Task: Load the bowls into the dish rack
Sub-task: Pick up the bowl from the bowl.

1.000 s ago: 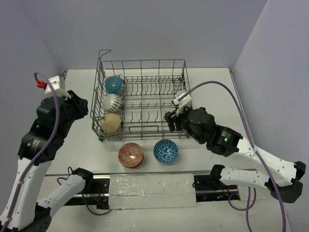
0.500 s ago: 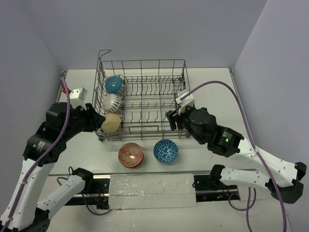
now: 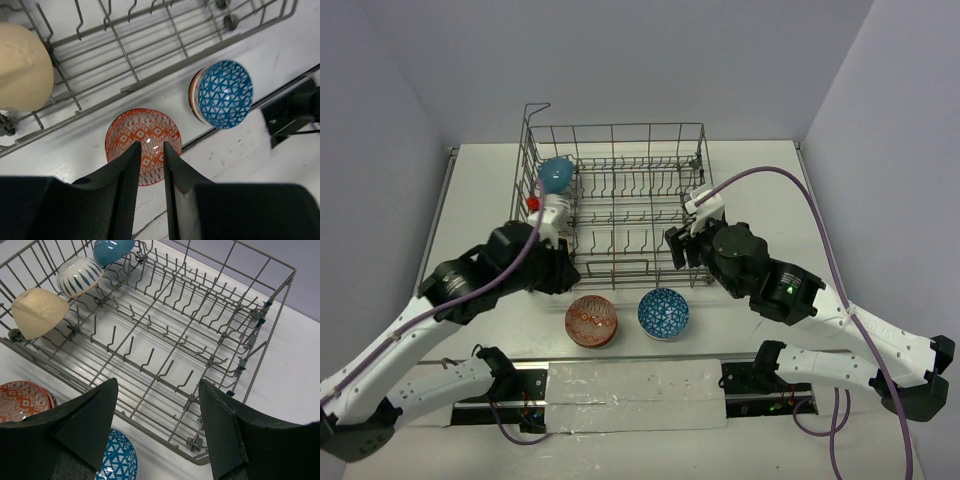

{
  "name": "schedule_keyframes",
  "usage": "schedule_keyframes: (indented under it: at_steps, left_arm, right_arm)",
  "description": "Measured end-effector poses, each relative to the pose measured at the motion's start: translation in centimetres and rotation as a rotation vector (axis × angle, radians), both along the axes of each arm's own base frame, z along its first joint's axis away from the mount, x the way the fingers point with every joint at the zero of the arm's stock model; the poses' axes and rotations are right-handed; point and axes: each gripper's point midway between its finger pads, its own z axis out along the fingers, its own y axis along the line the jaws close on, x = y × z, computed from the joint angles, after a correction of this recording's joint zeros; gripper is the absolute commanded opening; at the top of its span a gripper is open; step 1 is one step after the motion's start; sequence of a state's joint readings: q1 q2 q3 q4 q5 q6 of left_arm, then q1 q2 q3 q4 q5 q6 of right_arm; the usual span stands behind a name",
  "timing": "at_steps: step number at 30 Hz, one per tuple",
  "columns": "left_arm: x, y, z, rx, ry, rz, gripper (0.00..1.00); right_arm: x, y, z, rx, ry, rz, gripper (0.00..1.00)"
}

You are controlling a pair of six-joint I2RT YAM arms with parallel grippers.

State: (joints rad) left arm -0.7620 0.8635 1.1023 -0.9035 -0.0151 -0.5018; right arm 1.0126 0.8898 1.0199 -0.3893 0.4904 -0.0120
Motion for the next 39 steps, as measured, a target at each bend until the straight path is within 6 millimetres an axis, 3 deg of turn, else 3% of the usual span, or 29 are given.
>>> schedule_keyframes:
  at_steps: [7,10,17,26,39]
  left_arm:
    - [-1.2,-4.8,-4.0,0.236,0.023,-0.096,0.30]
    - [-1.4,-4.9,-5.1,0.290,0.030,-0.088,0.31]
    - [-1.5,-4.3,-4.4,0.269,0.015,-0.048,0.32]
    - [-3.8,-4.7,-8.2,0.367,0.075,-0.088,0.33]
    - [-6.5,-6.4,-10.8,0.454,0.096,-0.154,0.33]
  right_arm:
    - [0.1,-0.3,0.0,0.000,-0.002,-0.011,0.74]
    - [0.0,-0.6,-0.1,0.002,-0.006,-0.018,0.75]
    - [0.1,-1.0,0.2,0.010,-0.014,-0.030,0.75]
    - [0.1,-1.1,0.2,0.009,-0.014,-0.036,0.76]
    - [0.3,-1.2,0.1,0.003,-0.013,-0.046,0.76]
